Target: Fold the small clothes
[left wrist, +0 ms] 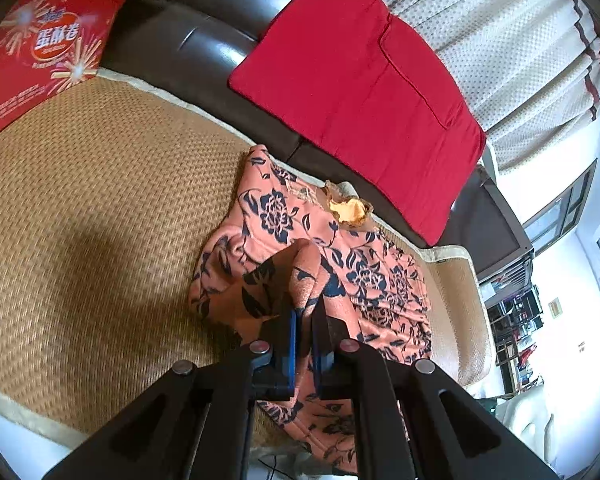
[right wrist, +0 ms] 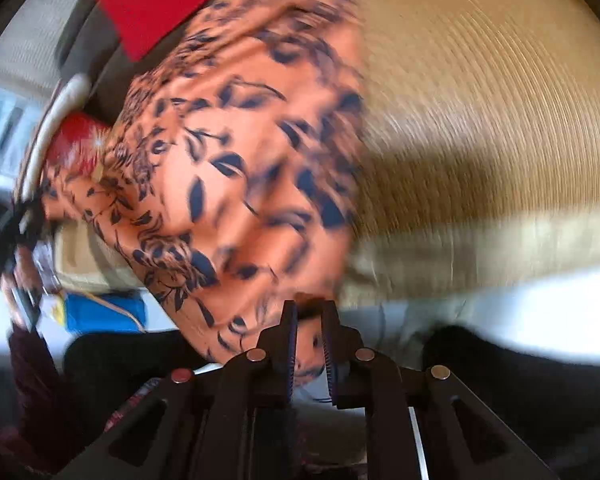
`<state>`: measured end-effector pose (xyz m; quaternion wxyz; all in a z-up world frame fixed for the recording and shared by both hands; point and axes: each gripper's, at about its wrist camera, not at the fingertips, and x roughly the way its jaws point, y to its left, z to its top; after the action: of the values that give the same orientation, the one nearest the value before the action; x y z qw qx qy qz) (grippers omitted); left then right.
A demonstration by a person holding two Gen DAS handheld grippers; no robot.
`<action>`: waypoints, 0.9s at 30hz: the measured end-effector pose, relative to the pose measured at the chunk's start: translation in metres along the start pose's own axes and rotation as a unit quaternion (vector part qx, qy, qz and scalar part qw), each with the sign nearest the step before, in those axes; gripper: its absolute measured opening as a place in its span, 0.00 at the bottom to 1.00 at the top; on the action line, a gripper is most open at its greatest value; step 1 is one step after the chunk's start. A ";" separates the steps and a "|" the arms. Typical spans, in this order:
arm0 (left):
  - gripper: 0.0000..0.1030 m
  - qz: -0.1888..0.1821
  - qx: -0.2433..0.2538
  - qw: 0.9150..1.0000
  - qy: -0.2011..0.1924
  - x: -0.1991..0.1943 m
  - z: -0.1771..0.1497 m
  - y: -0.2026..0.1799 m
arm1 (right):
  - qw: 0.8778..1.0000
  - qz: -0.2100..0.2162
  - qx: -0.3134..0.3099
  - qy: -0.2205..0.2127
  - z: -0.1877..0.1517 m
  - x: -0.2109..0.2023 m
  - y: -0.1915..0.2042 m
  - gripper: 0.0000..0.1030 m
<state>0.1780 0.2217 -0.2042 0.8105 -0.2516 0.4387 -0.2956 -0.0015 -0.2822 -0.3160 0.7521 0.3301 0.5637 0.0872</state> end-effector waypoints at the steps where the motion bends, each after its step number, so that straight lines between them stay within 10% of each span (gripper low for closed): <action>1: 0.06 0.006 0.002 1.000 0.001 -0.003 -0.002 -0.001 | 1.000 0.006 0.018 -0.003 -0.006 0.002 -0.008 0.47; 3: 0.06 0.013 0.007 1.000 -0.001 -0.009 -0.005 -0.002 | 0.998 0.016 0.051 -0.019 -0.017 0.002 -0.021 0.83; 10: 0.06 0.023 0.005 1.000 -0.002 -0.020 -0.013 -0.003 | 0.993 0.083 0.089 -0.014 -0.017 0.040 -0.023 0.83; 12: 0.06 0.025 0.002 1.000 -0.002 -0.022 -0.014 -0.002 | 0.990 0.101 0.098 -0.013 -0.018 0.056 -0.018 0.66; 13: 0.06 0.027 0.002 1.000 -0.002 -0.023 -0.014 -0.002 | 0.990 0.103 0.096 -0.004 -0.019 0.062 -0.014 0.24; 14: 0.06 0.028 0.002 1.000 -0.001 -0.024 -0.014 -0.002 | 0.992 0.093 0.082 0.008 -0.020 0.064 -0.009 0.08; 20: 0.06 0.029 0.004 1.000 0.002 -0.026 0.003 -0.002 | 0.983 0.165 0.034 -0.072 0.003 -0.010 0.026 0.07; 27: 0.06 0.036 0.010 0.999 0.008 0.018 0.071 -0.015 | 0.956 0.201 0.023 -0.214 0.129 -0.106 0.039 0.07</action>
<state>0.2430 0.2094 -0.1694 0.8196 -0.2257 0.4507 -0.2724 0.0878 -0.3566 -0.1903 0.8140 0.4650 0.3138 0.1506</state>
